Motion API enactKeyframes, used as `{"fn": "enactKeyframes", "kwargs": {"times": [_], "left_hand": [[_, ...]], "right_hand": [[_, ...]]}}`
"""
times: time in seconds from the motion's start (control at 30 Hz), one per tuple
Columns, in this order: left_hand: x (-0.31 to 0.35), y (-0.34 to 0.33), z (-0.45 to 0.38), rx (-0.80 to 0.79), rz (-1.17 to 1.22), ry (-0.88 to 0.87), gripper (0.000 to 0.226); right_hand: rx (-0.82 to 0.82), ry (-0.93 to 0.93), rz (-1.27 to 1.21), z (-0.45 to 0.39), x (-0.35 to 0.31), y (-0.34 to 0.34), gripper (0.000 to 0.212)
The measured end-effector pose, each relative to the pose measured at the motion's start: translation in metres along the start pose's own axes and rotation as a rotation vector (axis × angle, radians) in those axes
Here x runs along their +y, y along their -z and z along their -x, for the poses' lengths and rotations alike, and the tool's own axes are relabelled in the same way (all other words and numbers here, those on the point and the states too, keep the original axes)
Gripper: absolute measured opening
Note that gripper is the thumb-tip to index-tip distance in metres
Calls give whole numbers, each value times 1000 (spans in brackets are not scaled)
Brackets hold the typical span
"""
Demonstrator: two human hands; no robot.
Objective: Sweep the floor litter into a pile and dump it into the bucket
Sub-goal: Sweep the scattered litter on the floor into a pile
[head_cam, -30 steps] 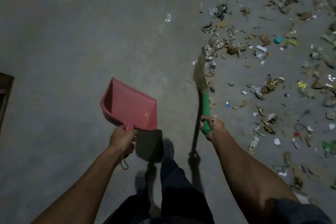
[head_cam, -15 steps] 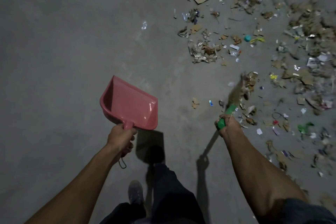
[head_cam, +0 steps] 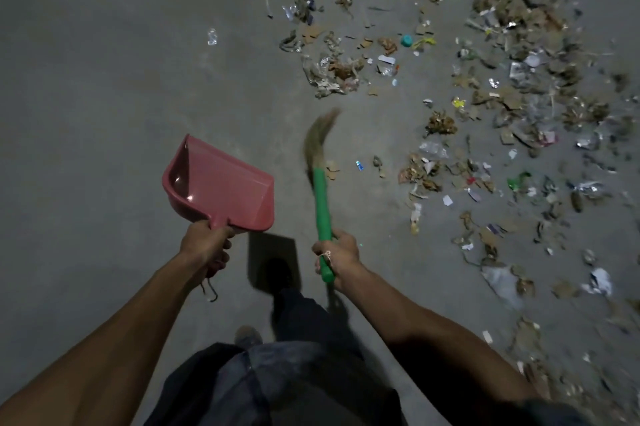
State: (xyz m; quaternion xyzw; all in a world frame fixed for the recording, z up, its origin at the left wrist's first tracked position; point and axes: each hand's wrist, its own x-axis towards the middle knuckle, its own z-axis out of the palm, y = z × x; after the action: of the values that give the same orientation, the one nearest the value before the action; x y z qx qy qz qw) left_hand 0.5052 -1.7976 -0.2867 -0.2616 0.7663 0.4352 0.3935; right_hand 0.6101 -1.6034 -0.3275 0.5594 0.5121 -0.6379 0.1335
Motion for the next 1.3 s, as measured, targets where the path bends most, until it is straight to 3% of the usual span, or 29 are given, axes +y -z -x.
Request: {"fn": "enactKeyframes", "kwargs": {"times": [0.1, 0.3, 0.47, 0.6, 0.7, 0.97, 1.13, 1.3], "left_hand": [[4, -11, 2, -24, -26, -11, 8], [10, -27, 2, -59, -60, -37, 9], [8, -34, 4, -85, -93, -79, 7], [2, -36, 11, -115, -106, -112, 6], [-7, -36, 20, -139, -122, -129, 12], [-49, -26, 46, -176, -160, -141, 14], [-82, -21, 58, -190, -206, -142, 11], [-108, -24, 68, -213, -254, -146, 13]], "right_hand": [[13, -73, -26, -12, 4, 14, 22], [290, -194, -288, -55, -8, 87, 21], [468, -159, -438, -79, -20, 151, 27], [455, -35, -552, -66, -13, 147, 29], [429, 31, -497, -32, 7, 116, 29], [121, -49, -234, 56, 94, 68, 16], [236, -242, -238, 64, 143, 97, 15], [426, -210, -242, 62, 161, 143, 26]]}}
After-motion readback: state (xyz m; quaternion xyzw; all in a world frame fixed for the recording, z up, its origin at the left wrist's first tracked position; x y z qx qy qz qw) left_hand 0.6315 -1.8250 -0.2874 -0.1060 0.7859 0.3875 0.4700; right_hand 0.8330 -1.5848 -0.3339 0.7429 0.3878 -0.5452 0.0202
